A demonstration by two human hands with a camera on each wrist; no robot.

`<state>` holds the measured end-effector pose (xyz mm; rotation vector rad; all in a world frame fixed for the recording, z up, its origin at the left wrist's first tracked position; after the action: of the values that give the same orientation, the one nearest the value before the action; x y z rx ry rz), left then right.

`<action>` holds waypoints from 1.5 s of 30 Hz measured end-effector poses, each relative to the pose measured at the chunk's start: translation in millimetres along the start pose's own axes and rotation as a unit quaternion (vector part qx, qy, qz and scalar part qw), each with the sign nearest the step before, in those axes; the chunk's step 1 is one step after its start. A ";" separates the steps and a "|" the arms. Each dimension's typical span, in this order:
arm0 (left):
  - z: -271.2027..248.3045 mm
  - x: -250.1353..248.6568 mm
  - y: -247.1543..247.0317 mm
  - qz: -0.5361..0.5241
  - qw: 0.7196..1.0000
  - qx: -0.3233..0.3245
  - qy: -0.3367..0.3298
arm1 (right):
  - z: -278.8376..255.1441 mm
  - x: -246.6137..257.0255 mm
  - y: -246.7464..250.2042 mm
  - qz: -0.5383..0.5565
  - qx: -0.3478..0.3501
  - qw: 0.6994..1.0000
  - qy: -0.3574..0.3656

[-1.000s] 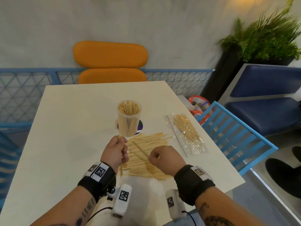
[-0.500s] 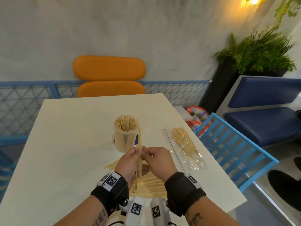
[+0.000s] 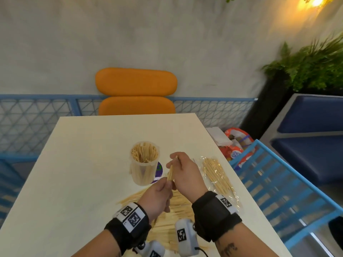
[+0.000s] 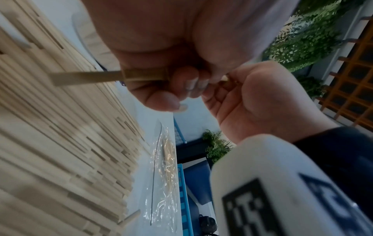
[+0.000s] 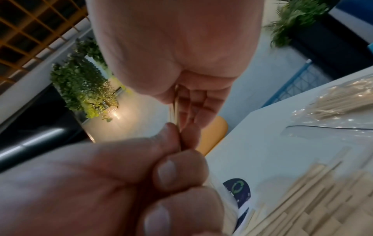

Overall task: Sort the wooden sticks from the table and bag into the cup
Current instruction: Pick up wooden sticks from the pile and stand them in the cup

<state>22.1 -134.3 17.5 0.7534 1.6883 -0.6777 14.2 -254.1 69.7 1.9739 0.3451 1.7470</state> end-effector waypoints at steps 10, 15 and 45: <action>2.6 -11.7 4.5 -0.081 0.996 -0.030 -0.021 | -10.5 -10.8 1.0 0.181 0.093 0.979 0.003; 8.6 -24.5 17.3 -0.188 0.969 -0.137 -0.084 | -29.3 -19.4 -8.5 0.183 0.197 0.961 -0.070; -17.5 -76.1 57.5 0.133 0.972 -0.151 -0.122 | -35.6 0.9 -34.4 0.186 0.025 0.982 -0.020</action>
<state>70.0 -95.1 92.2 0.6347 1.3923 -0.3023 -16.4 -217.7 55.6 2.2164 0.0016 1.9318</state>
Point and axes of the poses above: each hand's wrist, its own z-axis towards the middle knuckle, its own y-axis out of the back of the hand, x = y × z, the point moved 3 cm from there along z, towards the middle knuckle, and after that the axes turned 13 degrees about x, right-handed, at the moved point
